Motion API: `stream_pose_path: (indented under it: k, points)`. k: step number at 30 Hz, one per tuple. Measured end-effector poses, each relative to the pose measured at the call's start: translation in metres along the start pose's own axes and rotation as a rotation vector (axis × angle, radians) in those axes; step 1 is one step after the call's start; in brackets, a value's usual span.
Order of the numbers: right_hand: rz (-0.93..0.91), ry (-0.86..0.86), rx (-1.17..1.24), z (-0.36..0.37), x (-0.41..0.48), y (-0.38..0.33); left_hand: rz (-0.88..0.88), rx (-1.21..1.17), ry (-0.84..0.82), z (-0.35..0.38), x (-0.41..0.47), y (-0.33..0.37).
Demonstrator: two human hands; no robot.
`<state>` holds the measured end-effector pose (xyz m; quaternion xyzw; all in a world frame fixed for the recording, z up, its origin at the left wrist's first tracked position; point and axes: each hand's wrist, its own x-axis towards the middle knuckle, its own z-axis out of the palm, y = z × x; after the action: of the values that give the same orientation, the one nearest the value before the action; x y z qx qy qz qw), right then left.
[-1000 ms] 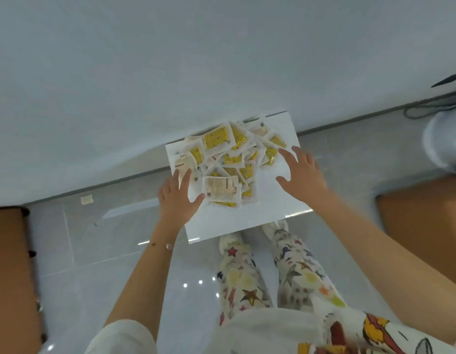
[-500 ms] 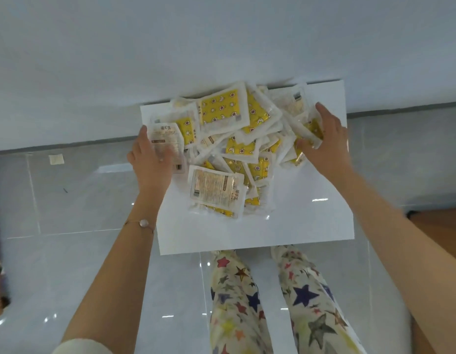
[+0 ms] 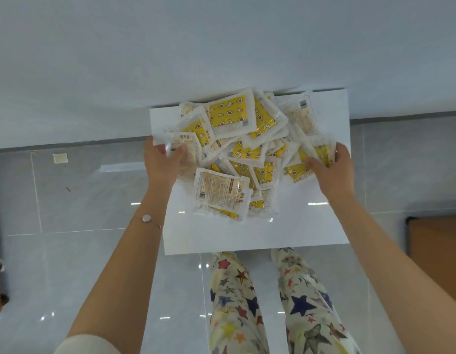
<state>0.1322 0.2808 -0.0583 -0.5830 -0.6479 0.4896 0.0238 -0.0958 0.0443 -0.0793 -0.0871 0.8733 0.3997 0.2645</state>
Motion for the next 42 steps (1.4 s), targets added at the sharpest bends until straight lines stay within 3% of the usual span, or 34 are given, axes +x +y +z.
stream_pose_path:
  k: [2, 9, 13, 20, 25, 30, 36, 42]
  points:
    - [0.006, -0.005, -0.022, -0.004, -0.002, 0.008, -0.072, -0.021, -0.009, 0.005, -0.001, 0.001]
    - [0.073, -0.056, 0.049, -0.023, -0.009, 0.030, -0.030, 0.062, 0.029, 0.009, -0.002, 0.005]
    - [0.067, -0.057, 0.059, -0.026, -0.011, 0.034, -0.023, -0.068, -0.082, 0.016, -0.007, 0.011]
    - [0.044, -0.054, 0.029, -0.021, -0.013, 0.030, -0.088, -0.081, -0.313, 0.004, 0.006, 0.017]
    - [0.034, -0.038, 0.033, -0.019, -0.018, 0.028, -0.077, -0.091, -0.263, 0.006, 0.001, 0.014]
    - [0.034, -0.031, 0.040, -0.019, -0.022, 0.026, 0.071, 0.020, -0.242, 0.009, -0.001, 0.014]
    - [0.034, -0.003, 0.106, -0.022, -0.024, 0.027, 0.142, -0.038, -0.223, 0.010, -0.006, 0.018]
    - [0.034, 0.086, 0.263, -0.036, -0.030, 0.013, 0.081, -0.083, -0.187, 0.002, -0.014, 0.014]
